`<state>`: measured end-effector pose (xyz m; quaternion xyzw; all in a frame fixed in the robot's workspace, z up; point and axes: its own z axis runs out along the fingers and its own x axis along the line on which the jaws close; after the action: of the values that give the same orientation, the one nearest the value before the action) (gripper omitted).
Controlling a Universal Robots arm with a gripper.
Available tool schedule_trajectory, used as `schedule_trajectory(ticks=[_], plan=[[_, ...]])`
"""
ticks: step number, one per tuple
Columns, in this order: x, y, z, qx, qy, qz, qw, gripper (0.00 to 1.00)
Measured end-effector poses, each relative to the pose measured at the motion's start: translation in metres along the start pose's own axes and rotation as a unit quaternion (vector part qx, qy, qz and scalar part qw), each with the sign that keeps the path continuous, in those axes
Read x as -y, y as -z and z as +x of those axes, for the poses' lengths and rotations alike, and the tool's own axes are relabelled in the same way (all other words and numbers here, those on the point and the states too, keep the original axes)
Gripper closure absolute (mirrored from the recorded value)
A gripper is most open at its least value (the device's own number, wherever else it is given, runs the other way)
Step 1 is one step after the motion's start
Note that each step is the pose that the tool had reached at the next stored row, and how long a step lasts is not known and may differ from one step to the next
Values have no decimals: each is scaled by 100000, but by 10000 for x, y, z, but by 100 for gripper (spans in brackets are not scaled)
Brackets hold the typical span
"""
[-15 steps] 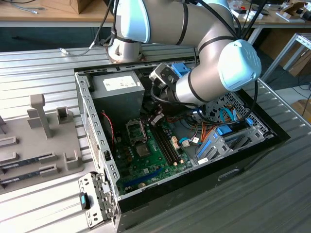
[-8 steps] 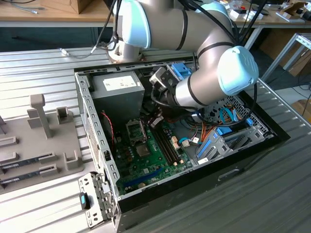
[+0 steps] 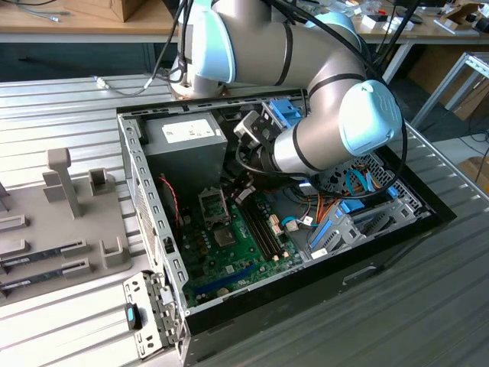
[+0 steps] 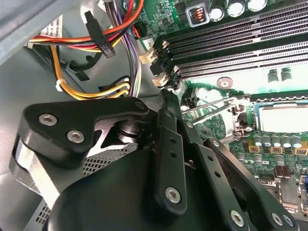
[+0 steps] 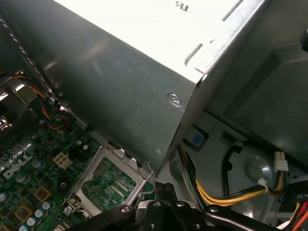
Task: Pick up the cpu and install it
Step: 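Close the cpu cover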
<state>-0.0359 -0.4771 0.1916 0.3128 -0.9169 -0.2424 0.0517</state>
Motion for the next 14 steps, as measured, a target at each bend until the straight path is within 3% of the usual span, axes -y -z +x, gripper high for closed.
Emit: schedule_trajectory(ticks=[6,14], plan=[[-67,-29,100,309,152,-214,99999,89],[-85,19,109,914,418,-1052,99989,89]])
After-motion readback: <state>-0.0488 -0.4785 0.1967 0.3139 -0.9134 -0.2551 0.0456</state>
